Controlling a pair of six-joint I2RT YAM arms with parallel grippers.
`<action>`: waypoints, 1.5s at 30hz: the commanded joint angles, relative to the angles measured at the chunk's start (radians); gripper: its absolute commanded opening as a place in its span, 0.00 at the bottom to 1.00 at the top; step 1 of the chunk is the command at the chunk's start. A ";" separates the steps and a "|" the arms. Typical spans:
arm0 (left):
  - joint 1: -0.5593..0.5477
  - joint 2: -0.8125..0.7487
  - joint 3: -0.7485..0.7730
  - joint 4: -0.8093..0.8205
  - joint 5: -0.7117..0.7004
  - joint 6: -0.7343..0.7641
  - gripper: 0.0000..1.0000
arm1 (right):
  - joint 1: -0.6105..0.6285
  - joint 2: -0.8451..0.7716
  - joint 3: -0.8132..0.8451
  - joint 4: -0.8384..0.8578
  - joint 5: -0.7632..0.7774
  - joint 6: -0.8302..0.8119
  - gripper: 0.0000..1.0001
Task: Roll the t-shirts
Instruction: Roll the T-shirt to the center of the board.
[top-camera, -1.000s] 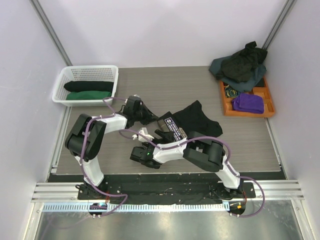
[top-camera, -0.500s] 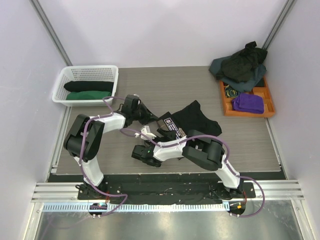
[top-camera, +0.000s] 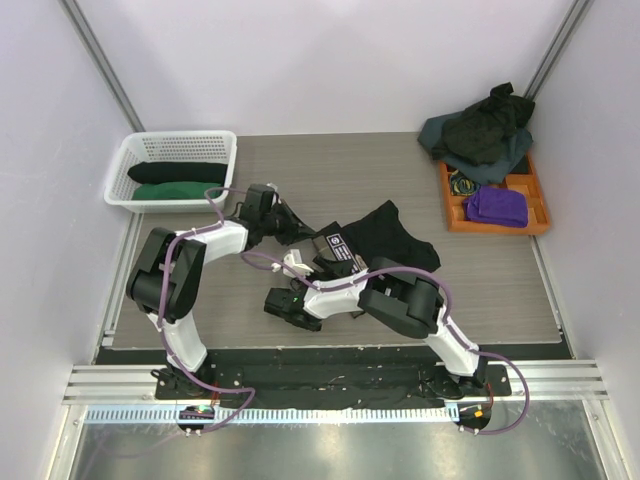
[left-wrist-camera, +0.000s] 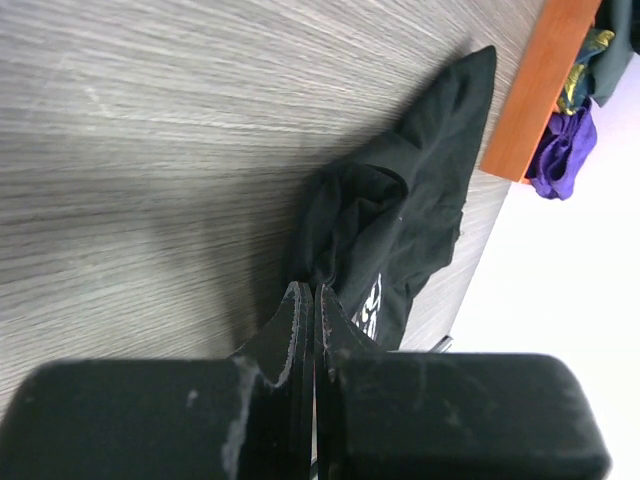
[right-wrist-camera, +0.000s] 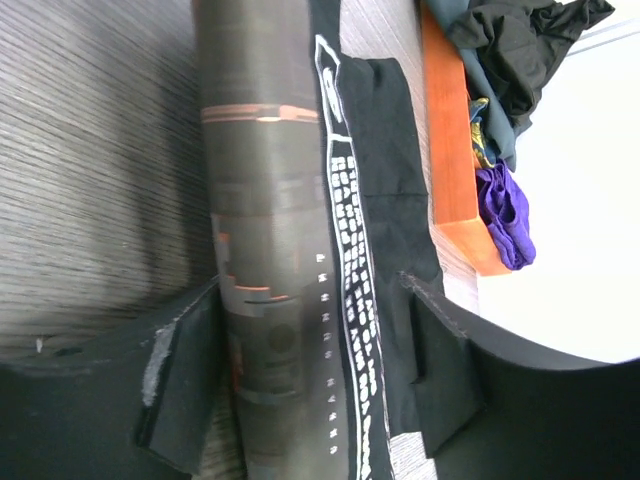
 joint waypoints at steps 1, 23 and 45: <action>0.014 -0.009 0.036 -0.005 0.039 0.029 0.00 | -0.021 0.081 -0.015 -0.054 -0.083 0.074 0.65; 0.106 -0.079 0.076 -0.072 0.047 0.124 0.59 | -0.044 -0.104 -0.030 0.008 -0.265 0.016 0.01; 0.180 -0.250 -0.113 -0.031 0.028 0.162 0.64 | -0.383 -0.568 -0.493 0.628 -1.267 0.105 0.01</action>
